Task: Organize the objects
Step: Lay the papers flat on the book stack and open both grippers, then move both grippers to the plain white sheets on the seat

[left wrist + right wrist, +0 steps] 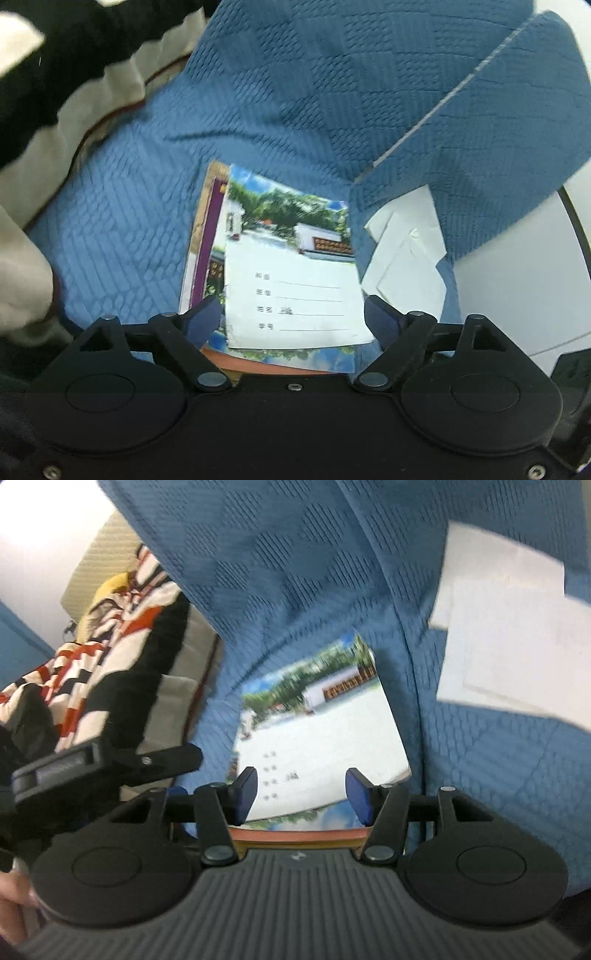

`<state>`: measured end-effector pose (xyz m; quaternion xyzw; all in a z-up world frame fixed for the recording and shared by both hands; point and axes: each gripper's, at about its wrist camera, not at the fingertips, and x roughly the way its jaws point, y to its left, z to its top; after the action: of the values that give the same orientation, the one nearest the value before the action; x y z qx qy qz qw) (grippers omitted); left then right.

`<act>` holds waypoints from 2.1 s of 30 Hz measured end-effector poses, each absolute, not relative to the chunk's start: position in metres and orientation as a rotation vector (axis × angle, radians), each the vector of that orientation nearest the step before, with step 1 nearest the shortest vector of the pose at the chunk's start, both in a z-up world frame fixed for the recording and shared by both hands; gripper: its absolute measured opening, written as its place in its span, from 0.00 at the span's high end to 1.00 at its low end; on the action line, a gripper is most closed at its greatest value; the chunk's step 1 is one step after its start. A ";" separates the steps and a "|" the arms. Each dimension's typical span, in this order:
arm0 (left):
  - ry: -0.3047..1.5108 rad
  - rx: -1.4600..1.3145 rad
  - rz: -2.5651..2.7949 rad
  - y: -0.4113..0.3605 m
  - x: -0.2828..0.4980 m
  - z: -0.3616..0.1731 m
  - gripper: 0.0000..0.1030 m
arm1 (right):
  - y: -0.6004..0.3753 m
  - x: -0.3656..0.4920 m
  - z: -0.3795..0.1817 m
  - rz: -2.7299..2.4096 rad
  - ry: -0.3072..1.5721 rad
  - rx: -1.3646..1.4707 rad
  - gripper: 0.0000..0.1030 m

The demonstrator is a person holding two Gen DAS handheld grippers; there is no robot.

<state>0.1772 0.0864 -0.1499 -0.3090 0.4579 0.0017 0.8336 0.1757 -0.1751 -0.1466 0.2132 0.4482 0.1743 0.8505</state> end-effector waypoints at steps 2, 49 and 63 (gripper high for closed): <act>0.953 -0.630 -0.006 0.080 0.173 -0.138 0.14 | -0.178 0.172 -0.132 0.376 0.918 0.432 0.45; 0.829 -0.359 -0.325 -0.081 0.153 -0.070 0.01 | -0.298 0.049 -0.082 0.002 0.755 0.374 0.19; 0.830 -0.312 -0.329 -0.099 0.186 -0.099 0.01 | -0.317 0.072 -0.116 -0.056 0.780 0.357 0.19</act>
<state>0.1863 -0.0987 -0.0993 -0.1504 0.3998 -0.1583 0.8902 0.0721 -0.3168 -0.1163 0.1730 0.3780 -0.0273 0.9091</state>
